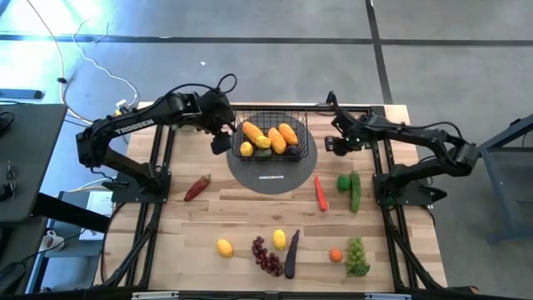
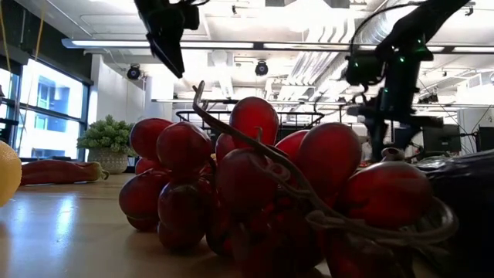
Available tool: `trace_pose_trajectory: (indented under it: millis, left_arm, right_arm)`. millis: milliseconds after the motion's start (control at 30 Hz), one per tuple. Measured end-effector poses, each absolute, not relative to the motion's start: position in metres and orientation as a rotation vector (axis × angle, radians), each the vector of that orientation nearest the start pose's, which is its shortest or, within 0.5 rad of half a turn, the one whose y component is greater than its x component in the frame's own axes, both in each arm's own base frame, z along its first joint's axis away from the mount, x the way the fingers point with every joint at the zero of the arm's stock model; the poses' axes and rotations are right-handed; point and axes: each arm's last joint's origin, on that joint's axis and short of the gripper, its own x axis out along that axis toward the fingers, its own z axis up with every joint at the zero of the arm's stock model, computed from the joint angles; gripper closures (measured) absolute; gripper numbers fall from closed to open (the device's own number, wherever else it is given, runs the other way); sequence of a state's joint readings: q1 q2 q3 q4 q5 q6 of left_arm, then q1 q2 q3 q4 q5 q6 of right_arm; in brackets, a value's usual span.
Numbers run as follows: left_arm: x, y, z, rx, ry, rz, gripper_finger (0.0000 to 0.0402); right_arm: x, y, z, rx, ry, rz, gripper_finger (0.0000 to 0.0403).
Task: Build produce basket
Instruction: Put the right purple beetroot into the black wire basket
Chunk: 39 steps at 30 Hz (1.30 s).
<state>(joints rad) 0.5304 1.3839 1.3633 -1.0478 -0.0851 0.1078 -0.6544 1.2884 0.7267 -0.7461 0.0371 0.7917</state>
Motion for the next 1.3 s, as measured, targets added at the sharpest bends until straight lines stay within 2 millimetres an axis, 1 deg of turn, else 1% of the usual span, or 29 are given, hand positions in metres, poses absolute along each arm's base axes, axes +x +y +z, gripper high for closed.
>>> trace_pose_trajectory:
  millis: [167, 367, 533, 600, 667, 800, 967, 1167, 1300]
  left_arm:
    - [0.219, 0.132, 0.341, -0.135, 1.055, 0.507, 0.0159]
    - [0.210, 0.127, 0.351, -0.124, 1.014, 0.515, 0.0159]
    - [0.206, 0.124, 0.356, -0.113, 0.996, 0.531, 0.0159]
    - [0.205, 0.124, 0.356, -0.109, 0.995, 0.539, 0.0159]
    - [0.205, 0.124, 0.356, -0.107, 0.995, 0.541, 0.0159]
    - [0.205, 0.124, 0.356, -0.109, 0.995, 0.535, 0.0159]
    - [0.205, 0.123, 0.356, -0.117, 0.991, 0.519, 0.0159]
    - [0.206, 0.123, 0.356, -0.117, 0.991, 0.519, 0.0159]
    - [0.206, 0.123, 0.356, -0.119, 0.990, 0.515, 0.0159]
  right_arm:
    - [0.179, -0.138, 0.213, 1.037, 0.911, -1.059, 0.0214]
    - [0.197, -0.149, 0.265, 0.949, 0.744, -1.022, 0.0214]
    - [0.209, -0.150, 0.307, 0.847, 0.628, -0.975, 0.0214]
    - [0.214, -0.148, 0.317, 0.817, 0.580, -0.941, 0.0214]
    - [0.221, -0.146, 0.323, 0.789, 0.533, -0.901, 0.0214]
    - [0.235, -0.137, 0.328, 0.762, 0.458, -0.823, 0.0214]
    - [0.256, -0.122, 0.320, 0.723, 0.502, -0.716, 0.0214]
    - [0.286, -0.105, 0.295, 0.683, 0.612, -0.625, 0.0214]
    - [0.302, -0.097, 0.278, 0.675, 0.679, -0.592, 0.0214]
